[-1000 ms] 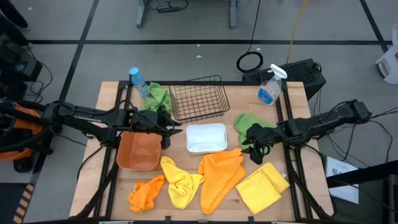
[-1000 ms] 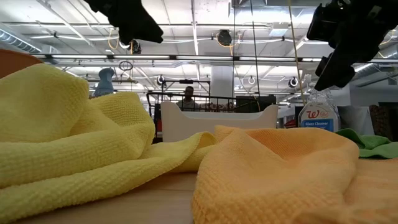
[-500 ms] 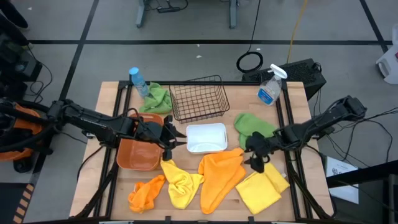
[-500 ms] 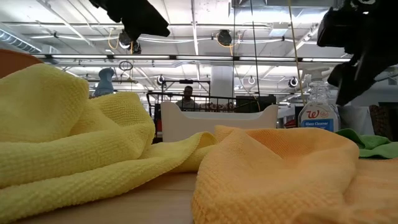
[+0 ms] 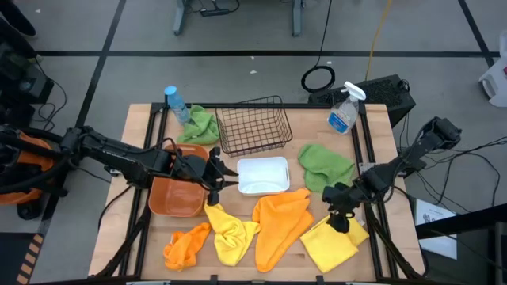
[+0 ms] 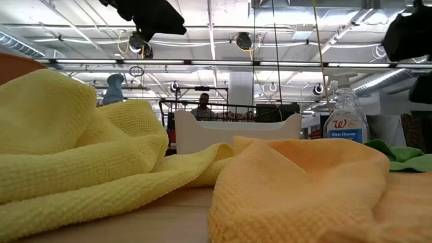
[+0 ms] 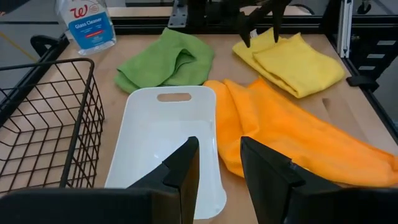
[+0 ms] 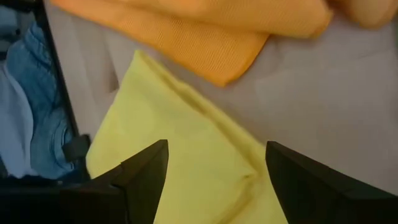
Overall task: Sort microfiber towel by color & place in baskets
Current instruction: Put the right yellow towel into the black wire basket
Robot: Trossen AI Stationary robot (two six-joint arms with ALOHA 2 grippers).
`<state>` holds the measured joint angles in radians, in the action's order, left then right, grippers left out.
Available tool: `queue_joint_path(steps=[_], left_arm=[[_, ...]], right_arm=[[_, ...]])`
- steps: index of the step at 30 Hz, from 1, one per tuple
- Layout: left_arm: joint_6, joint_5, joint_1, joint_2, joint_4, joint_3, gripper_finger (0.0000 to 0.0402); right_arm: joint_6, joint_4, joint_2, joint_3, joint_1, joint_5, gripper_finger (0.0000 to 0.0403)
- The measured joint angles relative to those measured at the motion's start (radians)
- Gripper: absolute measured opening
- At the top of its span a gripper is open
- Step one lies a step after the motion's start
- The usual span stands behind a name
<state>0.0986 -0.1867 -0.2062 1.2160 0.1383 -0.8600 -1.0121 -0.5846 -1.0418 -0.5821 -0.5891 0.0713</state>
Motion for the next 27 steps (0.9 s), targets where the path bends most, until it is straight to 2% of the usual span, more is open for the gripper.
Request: queue_joint_path(steps=[4, 10, 23, 27], left_arm=[[0.000, 0.000, 0.000, 0.000, 0.000, 0.000, 0.0123], [0.000, 0.000, 0.000, 0.000, 0.000, 0.000, 0.0123], [0.000, -0.001, 0.000, 0.000, -0.002, 0.000, 0.0123], [0.000, -0.001, 0.000, 0.000, -0.002, 0.000, 0.0123]], right_arm=[[0.008, 0.000, -0.038, 0.000, -0.037, -0.039, 0.0244], [0.007, 0.001, -0.142, 0.000, -0.058, -0.040, 0.0238], [0.177, -0.001, -0.337, -0.007, -0.061, -0.047, 0.0237], [0.194, -0.008, -0.365, -0.008, -0.061, -0.048, 0.0219]])
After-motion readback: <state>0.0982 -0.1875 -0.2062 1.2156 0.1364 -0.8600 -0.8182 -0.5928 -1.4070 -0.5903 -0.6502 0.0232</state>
